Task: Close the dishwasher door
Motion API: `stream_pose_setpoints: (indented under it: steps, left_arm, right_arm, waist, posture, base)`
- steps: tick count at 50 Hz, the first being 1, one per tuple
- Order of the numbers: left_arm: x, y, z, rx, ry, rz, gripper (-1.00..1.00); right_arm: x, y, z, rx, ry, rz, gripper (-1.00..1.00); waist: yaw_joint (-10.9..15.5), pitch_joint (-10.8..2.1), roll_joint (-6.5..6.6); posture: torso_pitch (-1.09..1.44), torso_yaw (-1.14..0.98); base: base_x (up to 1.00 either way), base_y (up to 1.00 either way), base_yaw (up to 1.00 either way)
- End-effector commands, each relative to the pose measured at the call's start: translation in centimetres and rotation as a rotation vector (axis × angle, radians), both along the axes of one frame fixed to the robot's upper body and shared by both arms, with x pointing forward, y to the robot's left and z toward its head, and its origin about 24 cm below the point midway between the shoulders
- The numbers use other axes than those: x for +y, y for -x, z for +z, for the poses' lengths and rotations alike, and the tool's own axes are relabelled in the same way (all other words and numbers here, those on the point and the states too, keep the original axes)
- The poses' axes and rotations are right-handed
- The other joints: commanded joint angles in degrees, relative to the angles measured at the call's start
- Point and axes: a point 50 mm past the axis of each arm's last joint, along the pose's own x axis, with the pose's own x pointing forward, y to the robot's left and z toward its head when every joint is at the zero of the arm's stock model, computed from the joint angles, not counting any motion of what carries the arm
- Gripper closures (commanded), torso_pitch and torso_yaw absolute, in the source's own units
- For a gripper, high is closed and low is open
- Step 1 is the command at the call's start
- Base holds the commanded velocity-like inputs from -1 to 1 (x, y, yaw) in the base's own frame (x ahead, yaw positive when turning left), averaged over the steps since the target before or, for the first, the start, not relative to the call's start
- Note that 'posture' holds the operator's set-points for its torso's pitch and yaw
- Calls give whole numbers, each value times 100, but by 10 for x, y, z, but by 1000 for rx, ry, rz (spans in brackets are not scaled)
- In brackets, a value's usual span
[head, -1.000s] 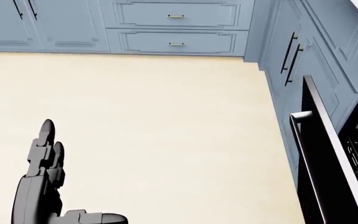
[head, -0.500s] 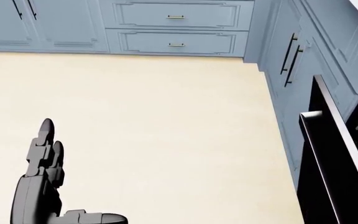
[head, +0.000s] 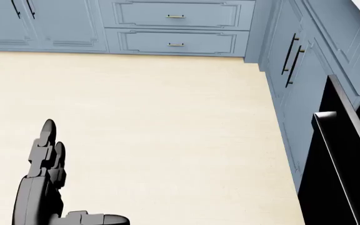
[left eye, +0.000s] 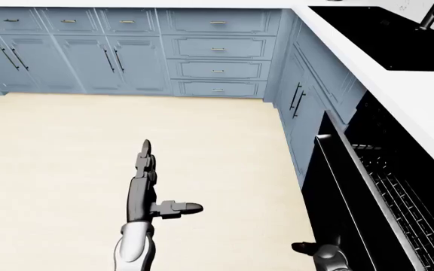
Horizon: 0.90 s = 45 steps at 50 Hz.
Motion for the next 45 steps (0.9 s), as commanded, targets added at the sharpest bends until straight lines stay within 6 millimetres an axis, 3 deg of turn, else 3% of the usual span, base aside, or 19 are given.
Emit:
stream_pose_setpoints:
  steps: [1, 45]
  left_arm:
    - [-1, -2, 16, -89, -6, -5, -100]
    - [-5, 0, 15, -86, -10, -13, -100]
  right_arm:
    - [-22, 3, 8, -23, 72, -105, -100]
    - [-65, 34, 12, -17, 98, -191, -100]
  waist:
    - [-68, -86, -51]
    - [-102, -9, -105]
  posture:
    - [0, 0]
    - [0, 0]
  base:
    - [0, 0, 0]
    - [0, 0, 0]
